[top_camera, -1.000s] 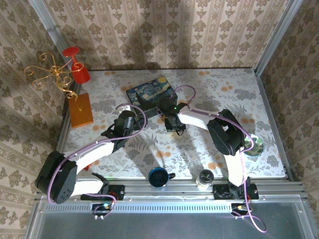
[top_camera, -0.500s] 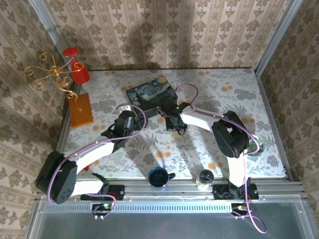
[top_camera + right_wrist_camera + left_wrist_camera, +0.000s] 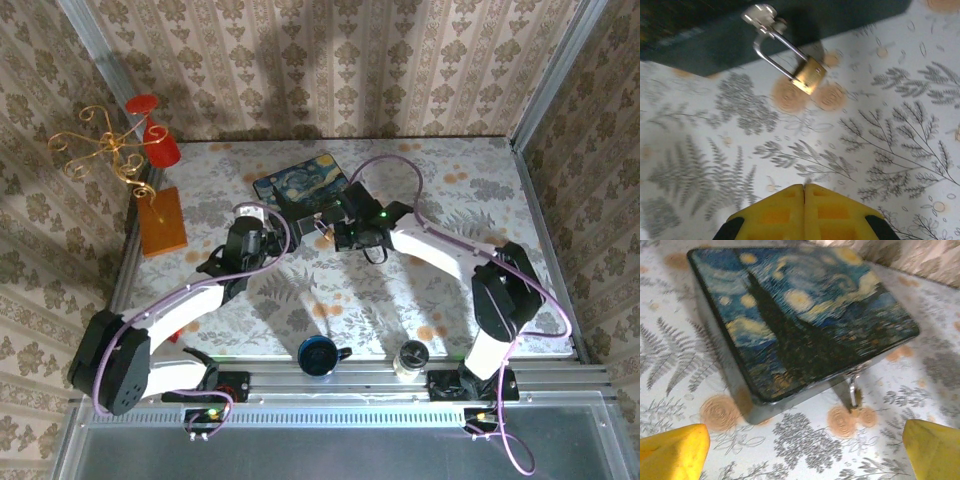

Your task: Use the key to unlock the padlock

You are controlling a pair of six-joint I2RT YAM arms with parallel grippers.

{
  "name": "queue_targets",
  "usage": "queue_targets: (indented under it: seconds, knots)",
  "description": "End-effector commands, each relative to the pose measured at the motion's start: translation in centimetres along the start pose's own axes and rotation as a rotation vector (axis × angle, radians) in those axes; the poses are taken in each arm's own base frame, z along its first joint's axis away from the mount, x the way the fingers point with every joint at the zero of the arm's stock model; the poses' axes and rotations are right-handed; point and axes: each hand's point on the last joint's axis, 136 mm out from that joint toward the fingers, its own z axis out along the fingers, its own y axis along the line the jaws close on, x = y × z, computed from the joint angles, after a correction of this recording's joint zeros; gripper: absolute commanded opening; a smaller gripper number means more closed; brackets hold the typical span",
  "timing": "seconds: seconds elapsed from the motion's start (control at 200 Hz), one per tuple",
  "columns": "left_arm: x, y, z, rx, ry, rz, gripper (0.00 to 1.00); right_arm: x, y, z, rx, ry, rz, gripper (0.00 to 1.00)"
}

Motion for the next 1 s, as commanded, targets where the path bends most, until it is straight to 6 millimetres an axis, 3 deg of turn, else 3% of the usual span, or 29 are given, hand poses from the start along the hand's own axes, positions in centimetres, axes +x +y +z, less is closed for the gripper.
queue_targets:
  seconds: [0.0,0.29,0.52,0.795,0.93,0.995]
  knots:
    - [-1.7,-2.1,-1.2,0.147,-0.067,0.048,1.00,-1.3,1.6,-2.3,-0.124,-0.030,-0.023,0.00]
    - [-2.9,-6.7,-4.5,0.464,-0.216,0.282,0.99,-4.2,5.1,-7.0,-0.376,-0.081,0.028,0.00]
    - [-2.5,-9.4,-6.6,0.642,-0.406,0.461,0.82,-6.0,7.1,-9.8,-0.560,-0.118,0.070,0.00]
    - [-1.0,-12.4,-5.7,0.771,-0.412,0.552,0.77,-7.1,8.0,-11.9,-0.699,-0.154,0.129,0.00]
    - [-1.1,-13.4,-5.1,0.807,-0.451,0.575,0.62,-7.0,8.2,-12.3,-0.717,-0.152,0.137,0.00]
    - [-1.3,-13.7,-4.8,0.818,-0.470,0.588,0.60,-7.0,8.2,-12.6,-0.722,-0.152,0.138,0.00]
